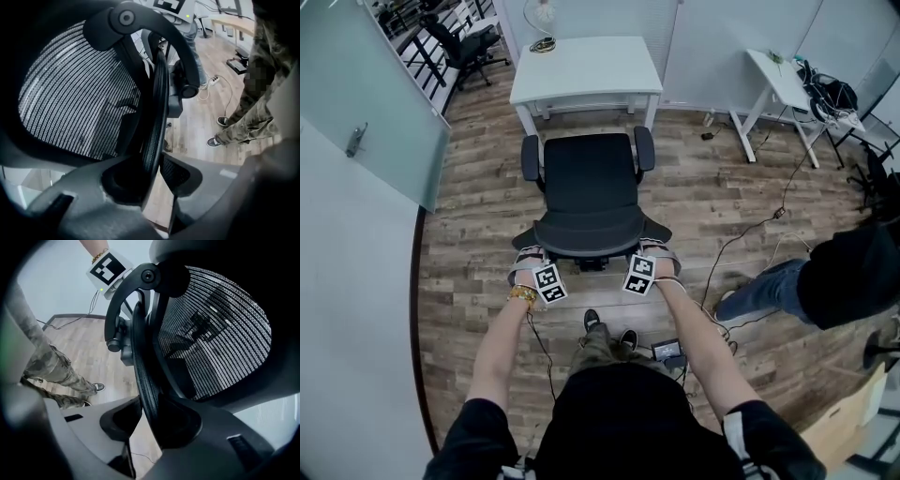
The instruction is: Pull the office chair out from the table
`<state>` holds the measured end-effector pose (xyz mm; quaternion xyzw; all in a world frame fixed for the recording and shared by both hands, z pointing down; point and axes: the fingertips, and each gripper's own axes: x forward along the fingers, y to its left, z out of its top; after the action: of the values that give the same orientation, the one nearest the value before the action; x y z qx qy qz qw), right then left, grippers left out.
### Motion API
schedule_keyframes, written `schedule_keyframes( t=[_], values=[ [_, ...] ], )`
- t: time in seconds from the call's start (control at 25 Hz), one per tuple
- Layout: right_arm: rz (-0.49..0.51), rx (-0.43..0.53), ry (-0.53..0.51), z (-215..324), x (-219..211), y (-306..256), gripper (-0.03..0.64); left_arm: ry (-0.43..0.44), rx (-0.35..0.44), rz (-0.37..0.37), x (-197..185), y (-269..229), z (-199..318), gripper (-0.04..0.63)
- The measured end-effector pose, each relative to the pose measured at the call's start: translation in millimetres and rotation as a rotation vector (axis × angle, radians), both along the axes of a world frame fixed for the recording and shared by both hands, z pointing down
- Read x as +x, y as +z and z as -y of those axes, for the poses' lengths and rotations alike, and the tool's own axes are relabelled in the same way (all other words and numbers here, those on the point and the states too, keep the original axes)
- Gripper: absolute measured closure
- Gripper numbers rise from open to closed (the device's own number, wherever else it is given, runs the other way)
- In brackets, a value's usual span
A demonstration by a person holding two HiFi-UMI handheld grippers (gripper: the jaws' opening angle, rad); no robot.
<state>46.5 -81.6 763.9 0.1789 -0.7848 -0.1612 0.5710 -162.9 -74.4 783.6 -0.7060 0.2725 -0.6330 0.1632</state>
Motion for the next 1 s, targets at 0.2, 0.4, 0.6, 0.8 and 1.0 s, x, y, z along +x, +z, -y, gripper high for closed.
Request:
schedule_keyframes(
  t=[0.2, 0.4, 0.6, 0.8, 1.0],
  values=[
    [-0.003, 0.002, -0.005, -14.4, 5.5, -0.1, 0.511, -0.002, -0.003, 0.007, 5.2, 0.9, -15.8, 0.462],
    [0.002, 0.009, -0.018, -37.6, 13.8, 0.5, 0.511, -0.015, -0.006, 0.016, 12.8, 1.2, -39.9, 0.462],
    [0.0, 0.016, -0.026, -57.6, 19.5, -1.5, 0.511, -0.032, 0.004, 0.022, 18.0, 0.8, -60.7, 0.46],
    [-0.002, 0.0, -0.019, -76.7, 26.5, -2.5, 0.511, -0.024, -0.003, 0.028, 25.5, -0.9, -80.8, 0.46],
    [-0.009, 0.014, -0.029, -96.9, 29.6, -2.5, 0.509, -0.016, 0.01, 0.028, 28.0, -1.5, -102.3, 0.462]
  ],
)
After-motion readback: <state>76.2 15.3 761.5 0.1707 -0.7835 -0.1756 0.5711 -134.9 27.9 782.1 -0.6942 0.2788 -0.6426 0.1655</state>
